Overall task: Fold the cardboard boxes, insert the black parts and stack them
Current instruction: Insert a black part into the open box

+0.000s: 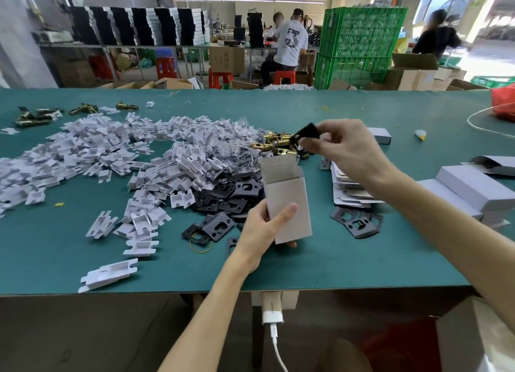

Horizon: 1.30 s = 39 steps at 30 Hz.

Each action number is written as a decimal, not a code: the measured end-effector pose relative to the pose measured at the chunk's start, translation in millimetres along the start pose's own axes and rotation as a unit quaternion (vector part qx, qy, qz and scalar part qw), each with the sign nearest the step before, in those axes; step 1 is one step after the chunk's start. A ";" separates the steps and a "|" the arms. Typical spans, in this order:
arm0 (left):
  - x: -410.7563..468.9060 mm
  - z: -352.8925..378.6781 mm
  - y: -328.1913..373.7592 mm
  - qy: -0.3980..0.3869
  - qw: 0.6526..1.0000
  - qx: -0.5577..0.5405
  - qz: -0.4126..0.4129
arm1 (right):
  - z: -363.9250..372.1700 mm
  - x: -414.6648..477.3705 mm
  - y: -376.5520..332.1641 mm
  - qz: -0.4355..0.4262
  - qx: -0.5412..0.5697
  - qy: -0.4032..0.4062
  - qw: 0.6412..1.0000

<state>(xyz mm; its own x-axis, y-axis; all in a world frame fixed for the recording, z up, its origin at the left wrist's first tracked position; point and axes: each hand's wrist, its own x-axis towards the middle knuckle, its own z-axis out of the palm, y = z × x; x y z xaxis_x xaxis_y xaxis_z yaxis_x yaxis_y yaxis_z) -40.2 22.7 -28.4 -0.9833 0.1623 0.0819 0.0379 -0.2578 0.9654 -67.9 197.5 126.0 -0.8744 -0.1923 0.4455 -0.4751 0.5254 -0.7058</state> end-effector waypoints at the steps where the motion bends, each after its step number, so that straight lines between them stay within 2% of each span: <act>1: -0.8 0.0 0.3 -0.004 1.000 0.001 0.000 | 4.2 2.0 -5.0 -0.018 -0.047 -0.007 0.999; 5: -2.5 0.7 0.8 -0.009 1.000 -0.006 0.003 | 18.2 3.8 -14.8 -0.054 -0.197 -0.071 0.976; 10: -3.1 1.3 0.8 -0.007 1.000 -0.007 -0.004 | 28.8 -1.9 -13.4 -0.085 -0.306 -0.110 0.942; 13: -3.0 1.2 0.6 -0.005 1.000 -0.003 -0.006 | 30.8 -2.0 -8.2 -0.098 -0.327 -0.118 0.932; 17: -3.4 1.4 2.0 -0.010 1.000 -0.003 -0.010 | 30.9 1.3 -2.1 -0.059 -0.322 -0.169 0.930; 24: -4.8 0.9 5.1 -0.005 1.000 -0.001 -0.017 | 43.0 4.5 0.1 -0.049 -0.379 -0.241 0.892; 26: -4.6 1.0 5.0 -0.002 1.000 -0.004 -0.019 | 43.8 8.2 -5.1 -0.052 -0.375 -0.230 0.897; 28: -3.7 1.0 3.7 0.006 1.000 -0.010 -0.019 | 44.2 14.4 -10.7 -0.081 -0.347 -0.171 0.919; 30: -2.7 0.1 3.4 0.017 0.999 -0.025 -0.018 | 47.3 26.4 -12.4 -0.093 -0.244 -0.081 0.962; 32: -0.9 -1.5 3.6 0.025 0.999 -0.044 -0.015 | 53.0 46.5 -6.7 -0.045 -0.118 -0.006 0.992; 33: -0.5 -1.9 3.5 0.033 0.998 -0.048 -0.013 | 57.3 58.1 -0.2 -0.005 -0.069 0.006 0.998; 36: 0.9 -1.2 3.2 0.076 0.995 -0.056 -0.017 | 79.3 82.4 26.9 0.096 0.004 -0.050 0.994; 39: 5.0 -2.1 3.1 0.107 0.990 -0.086 -0.020 | 111.0 95.1 51.9 0.076 -0.055 -0.121 0.988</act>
<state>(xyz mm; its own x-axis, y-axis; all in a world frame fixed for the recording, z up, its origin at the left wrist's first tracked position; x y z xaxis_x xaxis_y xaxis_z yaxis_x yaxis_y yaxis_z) -45.4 20.7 -25.6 -0.9993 -0.0256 -0.0266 -0.0136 -0.4162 0.9092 -186.6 114.5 70.6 -0.9388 -0.2904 0.1854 -0.3354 0.6478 -0.6840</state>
